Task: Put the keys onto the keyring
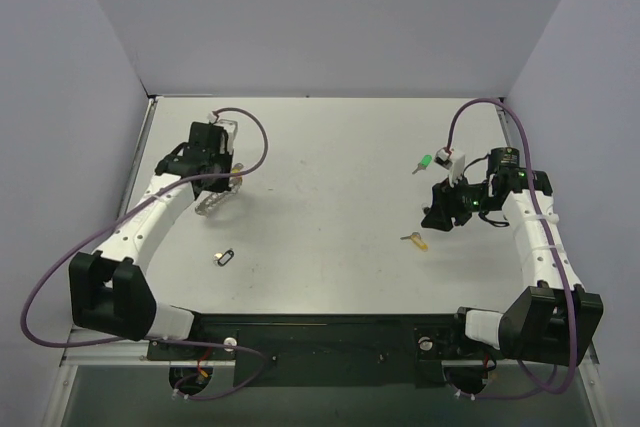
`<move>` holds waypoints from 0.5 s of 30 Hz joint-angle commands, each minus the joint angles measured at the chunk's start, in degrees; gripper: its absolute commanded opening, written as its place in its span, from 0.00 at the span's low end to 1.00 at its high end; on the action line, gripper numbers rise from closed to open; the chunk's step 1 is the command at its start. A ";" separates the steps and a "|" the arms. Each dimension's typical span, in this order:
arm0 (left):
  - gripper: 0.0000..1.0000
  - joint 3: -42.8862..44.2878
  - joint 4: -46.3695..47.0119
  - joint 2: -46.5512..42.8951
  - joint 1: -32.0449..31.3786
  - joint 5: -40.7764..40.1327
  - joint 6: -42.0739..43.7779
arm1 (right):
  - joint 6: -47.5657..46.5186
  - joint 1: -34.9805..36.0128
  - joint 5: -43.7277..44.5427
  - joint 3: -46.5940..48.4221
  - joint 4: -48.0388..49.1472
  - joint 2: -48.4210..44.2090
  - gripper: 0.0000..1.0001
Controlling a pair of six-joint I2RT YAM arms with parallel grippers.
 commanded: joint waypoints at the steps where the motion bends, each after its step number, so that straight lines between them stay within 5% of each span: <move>1: 0.00 6.13 -1.33 -3.60 -5.70 2.07 3.09 | -3.72 0.46 -1.57 0.13 -3.57 0.23 0.43; 7: 0.00 11.32 -0.73 -3.34 -15.09 6.54 5.02 | -12.33 0.28 -5.87 -0.23 -8.04 -0.56 0.43; 15: 0.00 14.83 7.62 2.36 -26.96 15.25 4.06 | -34.83 0.10 -12.47 1.97 -22.90 -1.61 0.44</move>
